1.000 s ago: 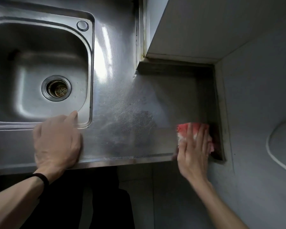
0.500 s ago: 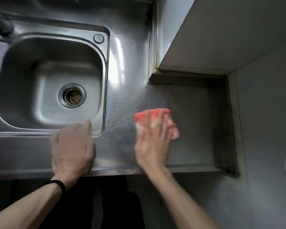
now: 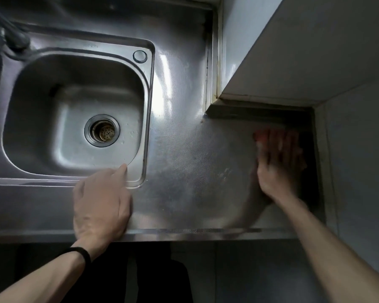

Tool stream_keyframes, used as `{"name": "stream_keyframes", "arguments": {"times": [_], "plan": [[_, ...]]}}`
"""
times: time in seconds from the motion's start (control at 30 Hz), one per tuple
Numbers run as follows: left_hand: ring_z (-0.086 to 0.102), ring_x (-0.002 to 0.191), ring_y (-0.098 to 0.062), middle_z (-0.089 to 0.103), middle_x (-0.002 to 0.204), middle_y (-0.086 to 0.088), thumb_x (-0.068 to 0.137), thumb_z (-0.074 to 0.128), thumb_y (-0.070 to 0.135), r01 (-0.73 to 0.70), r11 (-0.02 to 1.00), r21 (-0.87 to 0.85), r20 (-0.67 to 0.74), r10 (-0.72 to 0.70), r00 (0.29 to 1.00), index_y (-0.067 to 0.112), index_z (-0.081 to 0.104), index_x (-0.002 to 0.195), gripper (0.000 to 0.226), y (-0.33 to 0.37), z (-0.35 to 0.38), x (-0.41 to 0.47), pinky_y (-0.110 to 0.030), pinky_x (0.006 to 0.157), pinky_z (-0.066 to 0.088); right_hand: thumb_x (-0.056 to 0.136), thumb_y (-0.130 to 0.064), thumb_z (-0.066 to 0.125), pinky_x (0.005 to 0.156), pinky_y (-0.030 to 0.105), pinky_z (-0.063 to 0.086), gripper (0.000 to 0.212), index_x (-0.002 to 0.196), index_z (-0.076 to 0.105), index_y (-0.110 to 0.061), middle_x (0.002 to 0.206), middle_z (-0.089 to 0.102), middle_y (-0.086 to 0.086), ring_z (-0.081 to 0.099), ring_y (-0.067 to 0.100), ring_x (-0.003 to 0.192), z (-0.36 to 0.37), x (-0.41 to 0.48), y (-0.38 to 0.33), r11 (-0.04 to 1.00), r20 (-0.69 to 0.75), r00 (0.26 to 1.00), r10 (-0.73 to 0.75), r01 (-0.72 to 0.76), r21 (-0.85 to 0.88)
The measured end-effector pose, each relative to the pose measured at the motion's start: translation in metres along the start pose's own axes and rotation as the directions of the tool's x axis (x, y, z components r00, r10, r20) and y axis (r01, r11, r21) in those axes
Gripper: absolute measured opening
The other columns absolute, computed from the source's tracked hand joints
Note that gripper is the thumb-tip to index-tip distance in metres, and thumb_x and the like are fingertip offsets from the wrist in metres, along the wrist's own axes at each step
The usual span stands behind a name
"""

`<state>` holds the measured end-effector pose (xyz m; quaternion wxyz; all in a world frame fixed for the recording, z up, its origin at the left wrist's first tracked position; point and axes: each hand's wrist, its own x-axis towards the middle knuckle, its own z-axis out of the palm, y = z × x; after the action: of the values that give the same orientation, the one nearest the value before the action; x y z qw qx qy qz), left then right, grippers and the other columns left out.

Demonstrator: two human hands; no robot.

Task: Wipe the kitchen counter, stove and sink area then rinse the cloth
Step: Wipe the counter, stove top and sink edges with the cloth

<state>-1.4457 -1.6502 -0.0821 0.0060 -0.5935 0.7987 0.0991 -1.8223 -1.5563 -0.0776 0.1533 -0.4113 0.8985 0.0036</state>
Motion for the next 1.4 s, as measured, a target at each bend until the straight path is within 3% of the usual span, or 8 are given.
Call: {"name": "stream_keyframes", "arguments": {"times": [0.2, 0.3, 0.43, 0.53, 0.77, 0.93, 1.1, 1.4], "plan": [[0.058, 0.117, -0.033, 0.063, 0.128, -0.006, 0.093, 0.041, 0.035, 0.002, 1.0, -0.001, 0.009, -0.002, 1.0, 0.024, 0.059, 0.145, 0.057, 0.001, -0.001, 0.001, -0.052, 0.107, 0.036, 0.11, -0.032, 0.0, 0.127, 0.056, -0.003, 0.061, 0.167, 0.0, -0.01, 0.171, -0.011, 0.027, -0.011, 0.045, 0.159, 0.014, 0.011, -0.049, 0.969, -0.083, 0.967, 0.242, -0.236, 0.071], [0.058, 0.118, -0.033, 0.064, 0.128, -0.007, 0.092, 0.041, 0.035, 0.001, 1.0, 0.006, 0.02, -0.001, 1.0, 0.024, 0.059, 0.145, 0.057, 0.0, -0.001, 0.001, -0.052, 0.107, 0.036, 0.111, -0.034, 0.028, 0.126, 0.055, 0.01, 0.058, 0.166, 0.021, -0.019, 0.172, 0.015, 0.017, 0.015, 0.041, 0.157, 0.022, -0.008, -0.122, 0.989, -0.09, 0.994, -0.063, 0.074, 0.125], [0.058, 0.117, -0.033, 0.065, 0.128, -0.008, 0.091, 0.041, 0.035, -0.002, 1.0, 0.019, 0.013, 0.001, 1.0, 0.023, 0.06, 0.144, 0.058, 0.001, -0.001, 0.001, -0.053, 0.106, 0.037, 0.112, -0.045, 0.021, 0.125, 0.045, -0.022, 0.064, 0.166, -0.01, -0.032, 0.173, -0.024, 0.004, -0.025, 0.022, 0.159, 0.039, -0.033, -0.196, 0.874, 0.022, 0.88, -0.474, 0.468, 0.128], [0.059, 0.116, -0.034, 0.066, 0.127, -0.008, 0.091, 0.041, 0.036, -0.005, 1.0, 0.029, -0.002, 0.005, 1.0, 0.023, 0.061, 0.144, 0.058, -0.001, 0.001, 0.002, -0.053, 0.105, 0.038, 0.111, -0.048, 0.021, 0.128, 0.047, -0.016, 0.06, 0.166, -0.001, -0.039, 0.173, -0.021, 0.004, -0.023, 0.021, 0.159, 0.032, -0.001, -0.188, 0.836, 0.055, 0.835, -0.547, 0.544, 0.064], [0.059, 0.116, -0.031, 0.065, 0.125, -0.006, 0.091, 0.044, 0.037, -0.01, 0.999, 0.032, 0.005, 0.01, 1.0, 0.026, 0.061, 0.144, 0.057, -0.002, 0.003, 0.003, -0.049, 0.108, 0.037, 0.111, -0.05, 0.021, 0.128, 0.05, -0.009, 0.059, 0.166, 0.002, -0.039, 0.175, -0.014, 0.002, -0.014, 0.02, 0.161, 0.023, 0.031, -0.173, 0.892, 0.005, 0.897, -0.443, 0.439, 0.109], [0.058, 0.118, -0.029, 0.064, 0.127, -0.005, 0.09, 0.047, 0.037, -0.02, 1.0, 0.022, 0.023, 0.02, 1.0, 0.026, 0.06, 0.144, 0.056, -0.004, 0.002, 0.003, -0.049, 0.109, 0.037, 0.112, -0.044, 0.028, 0.129, 0.046, -0.012, 0.061, 0.167, 0.002, -0.035, 0.173, -0.018, 0.008, -0.021, 0.023, 0.16, 0.047, -0.056, -0.2, 0.902, -0.006, 0.913, -0.408, 0.404, 0.151], [0.058, 0.122, -0.028, 0.063, 0.13, -0.004, 0.091, 0.046, 0.038, -0.035, 0.999, 0.006, 0.037, 0.035, 0.999, 0.025, 0.06, 0.145, 0.057, -0.006, 0.002, 0.003, -0.048, 0.109, 0.037, 0.111, -0.047, 0.02, 0.127, 0.05, 0.008, 0.059, 0.167, 0.011, -0.034, 0.176, -0.002, 0.013, -0.001, 0.026, 0.163, 0.073, -0.153, -0.18, 0.881, 0.038, 0.883, -0.469, 0.463, 0.099], [0.058, 0.123, -0.029, 0.064, 0.13, -0.008, 0.089, 0.049, 0.037, -0.028, 0.999, -0.041, 0.085, 0.032, 0.996, 0.024, 0.061, 0.144, 0.058, -0.007, 0.004, 0.006, -0.048, 0.111, 0.035, 0.112, -0.043, 0.025, 0.13, 0.05, -0.005, 0.062, 0.168, 0.004, -0.026, 0.175, -0.009, 0.013, -0.011, 0.027, 0.162, 0.04, 0.002, -0.231, 0.923, -0.025, 0.923, -0.383, 0.384, 0.036]]}}
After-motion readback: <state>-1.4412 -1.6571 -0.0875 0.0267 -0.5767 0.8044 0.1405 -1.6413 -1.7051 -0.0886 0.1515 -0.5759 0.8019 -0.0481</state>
